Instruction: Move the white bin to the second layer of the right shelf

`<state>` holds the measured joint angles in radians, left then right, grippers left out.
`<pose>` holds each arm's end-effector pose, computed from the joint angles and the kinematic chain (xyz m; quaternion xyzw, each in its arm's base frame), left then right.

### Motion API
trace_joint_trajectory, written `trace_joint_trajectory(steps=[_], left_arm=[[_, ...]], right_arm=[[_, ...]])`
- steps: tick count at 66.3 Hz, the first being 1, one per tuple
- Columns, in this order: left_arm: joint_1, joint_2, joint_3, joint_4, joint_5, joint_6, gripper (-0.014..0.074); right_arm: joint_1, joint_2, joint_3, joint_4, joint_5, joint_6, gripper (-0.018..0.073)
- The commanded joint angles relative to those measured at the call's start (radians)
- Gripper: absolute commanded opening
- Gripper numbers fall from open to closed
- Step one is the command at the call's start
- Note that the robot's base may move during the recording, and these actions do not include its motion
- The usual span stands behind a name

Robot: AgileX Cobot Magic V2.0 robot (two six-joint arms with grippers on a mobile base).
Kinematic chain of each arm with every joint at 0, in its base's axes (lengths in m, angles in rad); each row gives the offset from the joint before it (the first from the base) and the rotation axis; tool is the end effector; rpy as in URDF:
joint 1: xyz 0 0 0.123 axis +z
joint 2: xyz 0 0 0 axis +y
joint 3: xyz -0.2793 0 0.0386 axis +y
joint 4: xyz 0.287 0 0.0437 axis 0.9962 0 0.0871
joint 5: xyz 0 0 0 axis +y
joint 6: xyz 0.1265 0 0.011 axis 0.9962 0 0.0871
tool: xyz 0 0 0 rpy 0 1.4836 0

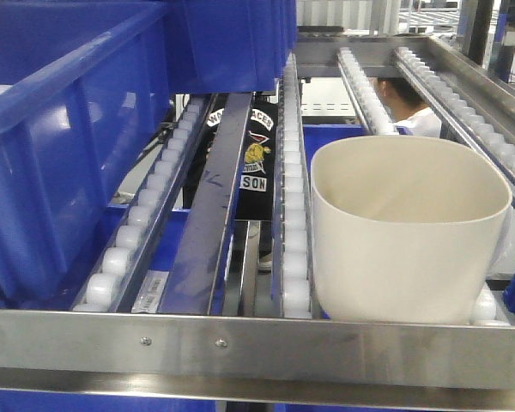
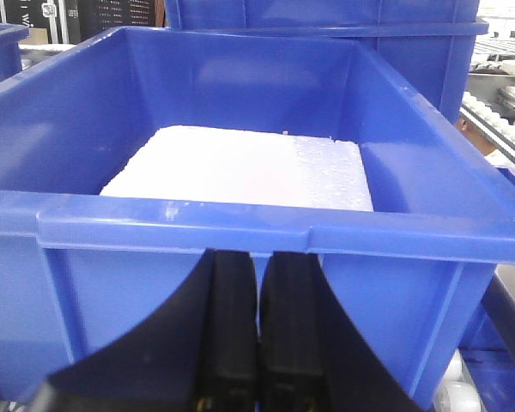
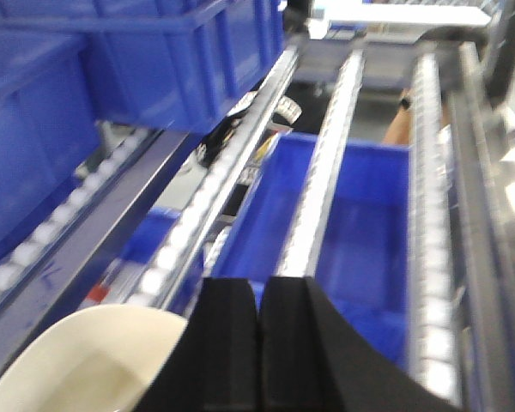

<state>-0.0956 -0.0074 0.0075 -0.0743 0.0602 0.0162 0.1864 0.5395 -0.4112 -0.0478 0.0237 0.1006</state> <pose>0.1337 -0.0134 0.2066 0.0147 0.6973 -0.0565 0.7144 0.1938 0.0364 0.2979 -0.0483 0.7280 0.0812 0.6790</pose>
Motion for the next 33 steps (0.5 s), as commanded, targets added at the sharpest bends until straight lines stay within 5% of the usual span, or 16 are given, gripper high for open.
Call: trace_joint_trajectory(steps=[1, 20, 33], left_arm=[[-0.006, -0.003, 0.037, -0.009, -0.088, -0.01, 0.0085], [-0.006, -0.003, 0.037, -0.009, -0.088, -0.01, 0.0085], [-0.006, -0.003, 0.037, -0.009, -0.088, -0.01, 0.0085]], right_arm=[[-0.037, -0.033, 0.01, -0.009, -0.091, -0.005, 0.0056], [-0.105, -0.21, 0.278, 0.016, -0.19, -0.003, 0.0056], [-0.147, -0.371, 0.421, 0.11, -0.134, 0.008, 0.0056]])
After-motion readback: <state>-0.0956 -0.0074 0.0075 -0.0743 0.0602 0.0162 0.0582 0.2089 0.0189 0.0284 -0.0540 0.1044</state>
